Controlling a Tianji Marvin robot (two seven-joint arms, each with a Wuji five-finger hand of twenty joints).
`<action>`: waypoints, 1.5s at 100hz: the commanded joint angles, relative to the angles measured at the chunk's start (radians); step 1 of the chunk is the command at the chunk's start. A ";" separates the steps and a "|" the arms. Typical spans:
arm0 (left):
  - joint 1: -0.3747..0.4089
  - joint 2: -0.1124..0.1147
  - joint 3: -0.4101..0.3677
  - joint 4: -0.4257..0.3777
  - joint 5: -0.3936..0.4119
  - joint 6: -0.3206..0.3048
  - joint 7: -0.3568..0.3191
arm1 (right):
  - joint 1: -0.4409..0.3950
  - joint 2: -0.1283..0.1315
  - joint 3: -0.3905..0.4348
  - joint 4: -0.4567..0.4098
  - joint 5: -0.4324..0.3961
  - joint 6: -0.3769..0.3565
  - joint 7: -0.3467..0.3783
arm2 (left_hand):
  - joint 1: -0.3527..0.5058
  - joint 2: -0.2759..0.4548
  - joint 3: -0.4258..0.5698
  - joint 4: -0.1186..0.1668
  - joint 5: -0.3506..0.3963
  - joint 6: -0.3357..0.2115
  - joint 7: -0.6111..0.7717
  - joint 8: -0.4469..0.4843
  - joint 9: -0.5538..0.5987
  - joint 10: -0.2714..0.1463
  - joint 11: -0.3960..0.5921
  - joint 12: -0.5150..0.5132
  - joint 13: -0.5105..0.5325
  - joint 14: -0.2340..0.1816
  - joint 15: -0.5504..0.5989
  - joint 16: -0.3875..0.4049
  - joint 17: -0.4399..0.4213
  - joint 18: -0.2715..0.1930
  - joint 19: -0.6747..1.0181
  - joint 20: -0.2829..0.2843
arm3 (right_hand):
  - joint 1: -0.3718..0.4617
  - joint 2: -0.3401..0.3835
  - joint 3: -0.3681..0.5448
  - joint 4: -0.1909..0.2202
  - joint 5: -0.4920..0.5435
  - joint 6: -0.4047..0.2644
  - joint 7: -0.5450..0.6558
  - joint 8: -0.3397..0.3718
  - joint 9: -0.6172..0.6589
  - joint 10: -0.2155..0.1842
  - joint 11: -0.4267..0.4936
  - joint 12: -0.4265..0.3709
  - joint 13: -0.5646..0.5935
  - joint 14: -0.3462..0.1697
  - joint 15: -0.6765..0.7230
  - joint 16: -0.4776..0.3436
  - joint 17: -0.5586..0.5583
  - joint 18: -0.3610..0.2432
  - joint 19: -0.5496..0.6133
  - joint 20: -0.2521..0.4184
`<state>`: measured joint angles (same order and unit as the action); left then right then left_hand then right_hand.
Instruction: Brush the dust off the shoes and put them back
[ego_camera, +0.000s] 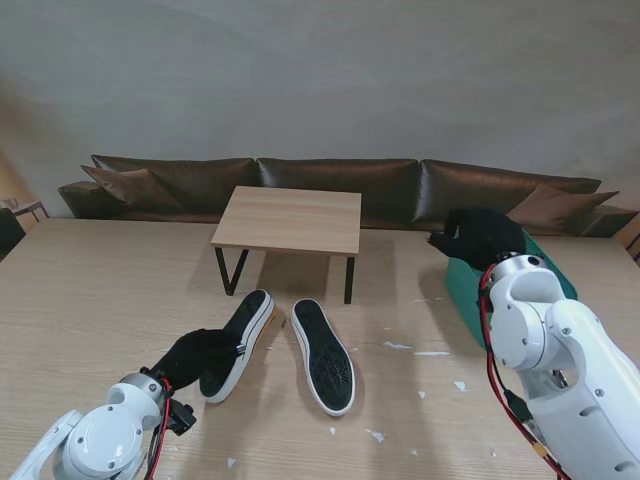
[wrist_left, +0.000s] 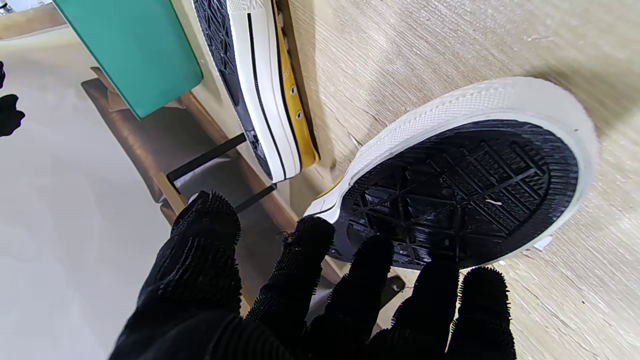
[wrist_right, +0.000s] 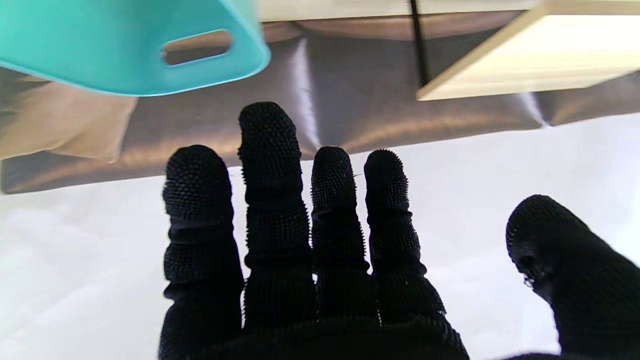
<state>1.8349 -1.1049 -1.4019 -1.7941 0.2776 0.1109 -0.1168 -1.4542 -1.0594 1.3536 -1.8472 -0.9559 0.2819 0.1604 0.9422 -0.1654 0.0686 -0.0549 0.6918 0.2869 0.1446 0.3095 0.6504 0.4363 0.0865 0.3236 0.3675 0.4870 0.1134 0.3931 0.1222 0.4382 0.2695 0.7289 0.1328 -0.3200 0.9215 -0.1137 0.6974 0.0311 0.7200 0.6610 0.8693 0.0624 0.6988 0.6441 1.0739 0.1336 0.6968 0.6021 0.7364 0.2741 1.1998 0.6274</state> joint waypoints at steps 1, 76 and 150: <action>0.004 -0.001 0.001 -0.008 0.002 -0.005 -0.025 | -0.038 -0.016 -0.022 -0.025 0.000 -0.016 -0.014 | 0.027 0.036 -0.025 0.031 0.002 0.002 -0.008 0.003 -0.007 -0.009 0.003 0.007 0.016 -0.013 0.012 0.008 -0.004 -0.028 -0.028 0.020 | -0.027 -0.013 -0.008 0.023 -0.035 -0.012 -0.013 -0.009 -0.039 0.022 -0.008 -0.023 -0.026 0.016 -0.021 -0.015 -0.211 0.032 -0.029 -0.007; -0.029 0.012 -0.006 -0.038 0.026 0.014 -0.084 | -0.174 -0.077 -0.214 0.059 0.238 -0.149 -0.347 | 0.027 0.034 -0.023 0.031 -0.002 0.000 -0.009 0.001 -0.005 -0.011 0.003 0.008 0.018 -0.015 0.015 0.009 0.000 -0.024 -0.027 0.020 | -0.009 -0.024 -0.007 0.022 -0.011 -0.031 -0.051 -0.014 -0.065 0.030 -0.030 -0.048 -0.085 0.039 -0.065 -0.028 -0.264 0.050 -0.066 -0.001; -0.052 0.025 -0.055 -0.073 0.103 0.064 -0.131 | -0.177 -0.092 -0.249 0.100 0.299 -0.176 -0.394 | 0.020 0.019 -0.027 0.029 -0.012 -0.004 -0.012 -0.001 -0.001 -0.009 0.004 0.009 0.038 -0.005 0.028 0.014 0.020 -0.020 -0.018 0.024 | -0.004 -0.032 0.006 0.019 0.007 -0.021 -0.056 -0.011 -0.050 0.043 -0.029 -0.050 -0.076 0.047 -0.056 -0.026 -0.262 0.057 -0.064 0.011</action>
<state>1.7926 -1.0824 -1.4524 -1.8678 0.3708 0.1570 -0.2292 -1.6234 -1.1435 1.1132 -1.7534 -0.6600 0.1125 -0.2431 0.9505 -0.1654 0.0686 -0.0549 0.6911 0.2869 0.1438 0.3095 0.6504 0.4363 0.0865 0.3236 0.3904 0.4844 0.1205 0.3943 0.1355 0.4382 0.2695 0.7299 0.1336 -0.3200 0.9262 -0.1137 0.6994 0.0092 0.6783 0.6507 0.8345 0.0866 0.6644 0.6088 1.0089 0.1718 0.6275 0.5746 0.7310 0.3020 1.1469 0.6275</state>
